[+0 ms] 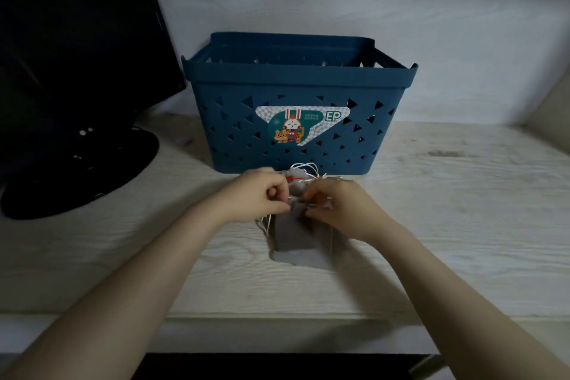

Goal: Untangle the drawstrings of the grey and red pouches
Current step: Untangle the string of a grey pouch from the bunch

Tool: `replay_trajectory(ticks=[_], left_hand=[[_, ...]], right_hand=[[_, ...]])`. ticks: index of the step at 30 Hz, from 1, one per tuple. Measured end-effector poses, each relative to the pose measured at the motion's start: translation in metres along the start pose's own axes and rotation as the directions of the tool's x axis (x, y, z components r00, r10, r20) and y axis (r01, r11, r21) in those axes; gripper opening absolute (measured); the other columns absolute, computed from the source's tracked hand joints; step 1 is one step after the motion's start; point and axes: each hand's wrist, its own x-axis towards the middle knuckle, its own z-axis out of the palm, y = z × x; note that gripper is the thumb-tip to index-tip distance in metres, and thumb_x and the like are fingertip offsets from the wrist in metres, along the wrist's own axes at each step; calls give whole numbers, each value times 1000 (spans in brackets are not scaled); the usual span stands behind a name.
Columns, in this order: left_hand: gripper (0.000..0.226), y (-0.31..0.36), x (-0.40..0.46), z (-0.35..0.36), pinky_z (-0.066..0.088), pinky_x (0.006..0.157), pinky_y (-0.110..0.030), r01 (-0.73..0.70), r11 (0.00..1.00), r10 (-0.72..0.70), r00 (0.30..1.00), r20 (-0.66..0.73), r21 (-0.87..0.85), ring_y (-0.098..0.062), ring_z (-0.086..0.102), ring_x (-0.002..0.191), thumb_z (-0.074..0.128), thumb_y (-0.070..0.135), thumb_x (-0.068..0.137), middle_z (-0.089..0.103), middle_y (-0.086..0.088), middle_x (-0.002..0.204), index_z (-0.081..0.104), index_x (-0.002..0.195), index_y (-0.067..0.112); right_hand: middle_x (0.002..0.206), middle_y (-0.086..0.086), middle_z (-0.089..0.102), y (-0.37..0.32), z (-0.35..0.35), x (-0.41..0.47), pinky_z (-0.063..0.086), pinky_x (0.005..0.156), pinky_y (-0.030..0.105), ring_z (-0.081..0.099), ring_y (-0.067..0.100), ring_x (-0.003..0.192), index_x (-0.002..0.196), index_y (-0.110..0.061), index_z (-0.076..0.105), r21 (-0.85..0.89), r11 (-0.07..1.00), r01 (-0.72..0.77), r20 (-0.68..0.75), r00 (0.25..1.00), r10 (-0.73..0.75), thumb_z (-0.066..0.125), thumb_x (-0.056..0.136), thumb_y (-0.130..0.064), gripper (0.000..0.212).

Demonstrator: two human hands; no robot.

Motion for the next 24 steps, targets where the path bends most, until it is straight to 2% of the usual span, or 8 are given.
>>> replay_trajectory(ticks=[2, 5, 8, 10, 13, 17, 21, 24], left_hand=[[23, -1, 1, 0, 37, 65, -20, -45, 998, 41, 996, -76, -49, -3, 47, 68, 73, 14, 77, 48, 3, 83, 55, 70, 28], [19, 6, 5, -5, 43, 73, -27, -113, 951, 69, 985, -159, -287, -10, 52, 75, 69, 23, 77, 56, -5, 87, 53, 70, 32], [20, 15, 15, -9, 42, 64, -25, -132, 903, 32, 969, -244, -409, -6, 50, 63, 62, 18, 86, 55, 6, 71, 47, 77, 29], [22, 18, 23, -6, 39, 52, -22, -102, 914, -11, 961, -276, -394, -4, 46, 48, 60, 16, 89, 54, 9, 57, 43, 80, 28], [14, 18, 35, -1, 36, 43, -20, -25, 929, -88, 954, -287, -369, -6, 47, 38, 62, 22, 88, 53, 6, 50, 48, 84, 26], [13, 14, 50, 0, 37, 45, -15, 70, 951, -163, 941, -296, -302, -1, 47, 39, 62, 21, 88, 53, 7, 49, 60, 75, 20], [25, 7, 58, -3, 43, 52, -22, 126, 916, -226, 947, -229, -381, -5, 54, 47, 55, 10, 91, 55, 3, 58, 59, 70, 23], [20, 6, 60, 0, 41, 48, -16, 180, 948, -243, 942, -230, -264, -6, 53, 49, 58, 15, 90, 57, 2, 58, 62, 71, 18]], right_hand=[[85, -1, 62, 0, -2, -1, 39, 73, 23, 56, 18, 83, 84, -13, 68, 147, 989, -18, -68, 997, 28, 73, 76, -12, 9], [80, -9, 59, 2, -18, 2, 43, 73, 27, 55, 13, 75, 74, -21, 61, 402, 911, -92, -156, 973, 167, 69, 82, -15, 12], [75, 0, 62, 4, -30, 9, 49, 74, 41, 58, 29, 73, 74, -21, 56, 532, 844, -77, -204, 955, 215, 62, 87, -15, 16], [70, 3, 62, 7, -30, 14, 50, 73, 44, 59, 25, 68, 74, -21, 54, 519, 852, -71, -226, 950, 217, 60, 89, -13, 17], [62, -5, 58, 14, -28, 22, 50, 62, 31, 54, 5, 55, 74, -21, 55, 479, 873, -93, -245, 940, 235, 58, 89, -8, 20], [59, -3, 58, 27, -33, 32, 50, 56, 21, 54, 5, 49, 74, -20, 60, 567, 810, -149, -235, 914, 332, 55, 90, -1, 25], [68, 3, 64, 36, -39, 43, 55, 67, 26, 61, 12, 60, 84, -16, 62, 603, 756, -256, -132, 902, 411, 54, 89, 4, 22], [66, 4, 64, 39, -44, 47, 56, 69, 30, 62, 18, 62, 80, -11, 65, 343, 878, -333, -168, 898, 406, 55, 87, 0, 17]])
